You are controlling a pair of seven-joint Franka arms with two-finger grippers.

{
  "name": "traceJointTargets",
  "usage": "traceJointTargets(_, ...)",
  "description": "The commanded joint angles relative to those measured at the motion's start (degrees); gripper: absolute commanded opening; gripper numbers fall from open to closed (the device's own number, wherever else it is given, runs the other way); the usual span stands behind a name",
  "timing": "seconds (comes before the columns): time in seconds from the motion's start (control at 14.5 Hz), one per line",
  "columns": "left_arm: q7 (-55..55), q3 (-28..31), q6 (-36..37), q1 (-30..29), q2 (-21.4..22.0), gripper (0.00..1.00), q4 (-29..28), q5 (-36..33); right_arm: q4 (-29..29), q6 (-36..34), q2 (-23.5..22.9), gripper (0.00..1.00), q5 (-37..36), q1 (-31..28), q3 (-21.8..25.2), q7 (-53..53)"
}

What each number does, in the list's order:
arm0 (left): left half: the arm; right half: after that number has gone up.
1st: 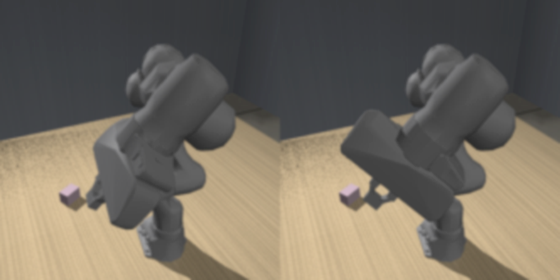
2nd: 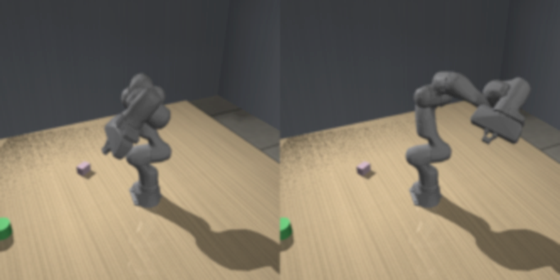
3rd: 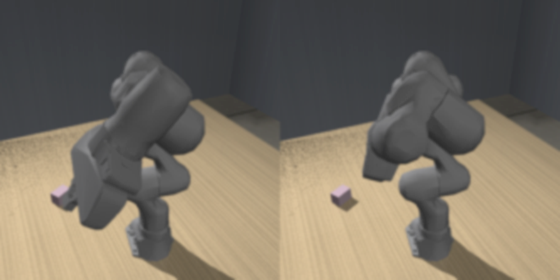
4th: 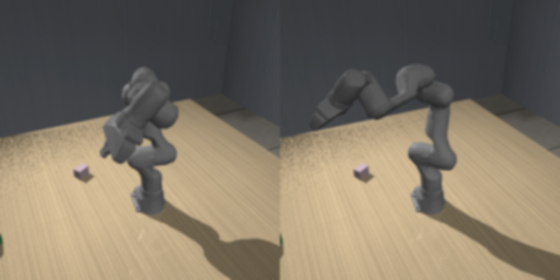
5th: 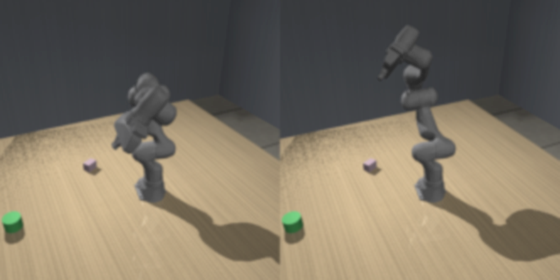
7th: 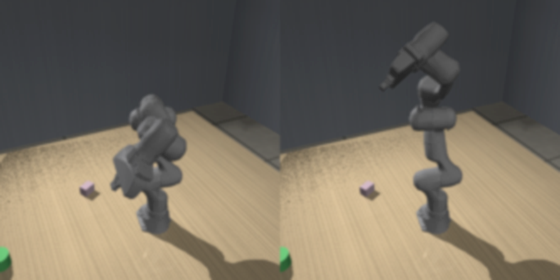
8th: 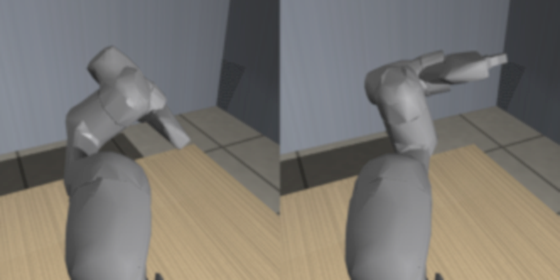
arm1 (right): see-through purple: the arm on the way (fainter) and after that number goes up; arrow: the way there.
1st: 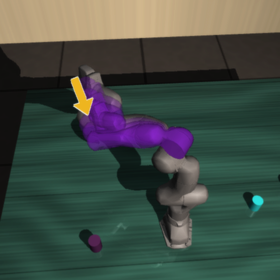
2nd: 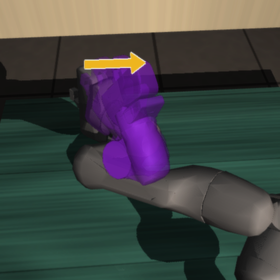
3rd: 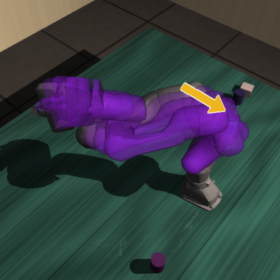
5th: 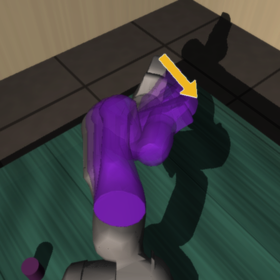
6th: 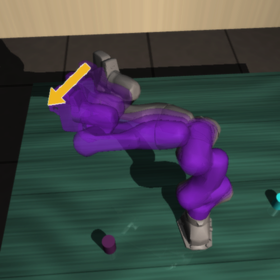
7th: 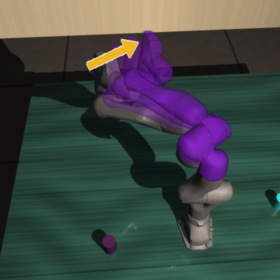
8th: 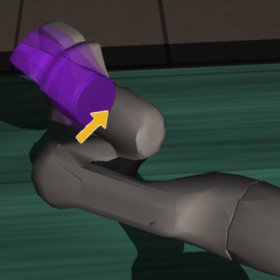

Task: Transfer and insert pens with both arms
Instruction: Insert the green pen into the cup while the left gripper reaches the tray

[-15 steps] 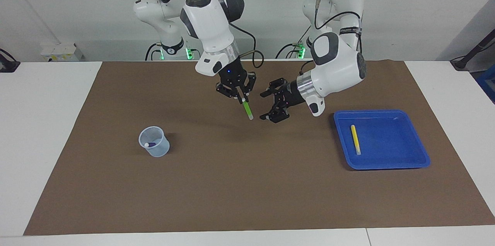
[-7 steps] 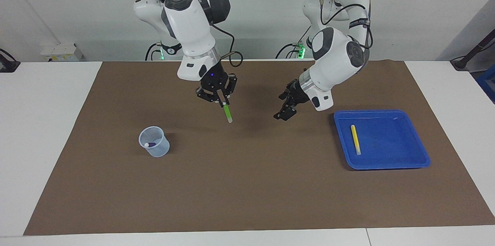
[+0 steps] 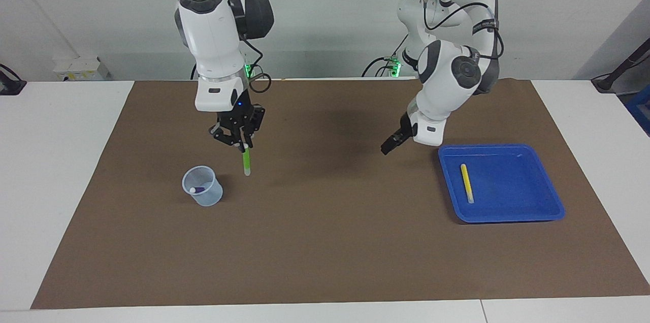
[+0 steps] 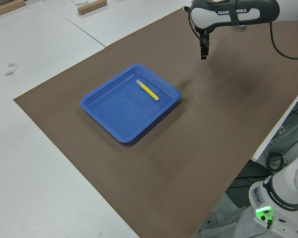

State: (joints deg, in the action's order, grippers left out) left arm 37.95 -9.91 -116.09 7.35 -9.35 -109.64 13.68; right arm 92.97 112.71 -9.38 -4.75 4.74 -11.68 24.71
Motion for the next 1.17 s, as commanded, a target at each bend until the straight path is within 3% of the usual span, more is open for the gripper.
traceJointTargets(0.0, -21.56, -0.20, -5.01, -5.93, 2.32, 1.00, -4.00, -0.85, 0.01, -1.70, 0.86, 0.00, -1.58, -3.93, -0.63, 6.91)
traceJointTargets(0.21, -24.83, -0.20, -8.36, -6.03, 2.15, 1.00, -5.24, -2.51, 0.28, -5.47, 1.21, 0.00, -1.58, -7.28, -0.63, 9.73)
traceJointTargets(0.41, -36.87, -0.20, -14.07, -9.35, -0.65, 1.00, -4.63, -10.50, 1.33, -5.48, 1.56, 0.00, -1.58, -9.57, -0.72, 11.49)
traceJointTargets(0.62, -37.68, -0.20, -14.08, -12.17, -3.03, 1.00, -2.35, -11.83, 4.49, -4.34, 3.05, 0.00, -1.40, -10.45, -0.72, 11.50)
traceJointTargets(0.76, -39.78, -0.20, -14.17, -13.49, -6.19, 1.00, -0.15, -17.08, 5.46, -4.08, 2.97, 0.00, -1.14, -11.24, -0.72, 11.58)
traceJointTargets(0.9, -43.73, -0.29, -17.05, -16.47, -10.06, 0.95, 0.21, -18.08, 6.17, -3.73, 2.97, 0.00, -0.61, -11.15, -0.80, 11.32)
traceJointTargets(1.03, -43.75, -0.29, -18.65, -16.49, -10.25, 0.94, -0.40, -17.99, 6.95, -3.02, 3.05, 0.00, -0.52, -10.80, -0.80, 11.32)
traceJointTargets(1.1, -43.75, -0.37, -18.74, -16.40, -10.25, 0.88, -0.32, -17.90, 7.04, -3.02, 3.06, 0.00, -0.52, -10.89, -0.80, 11.49)
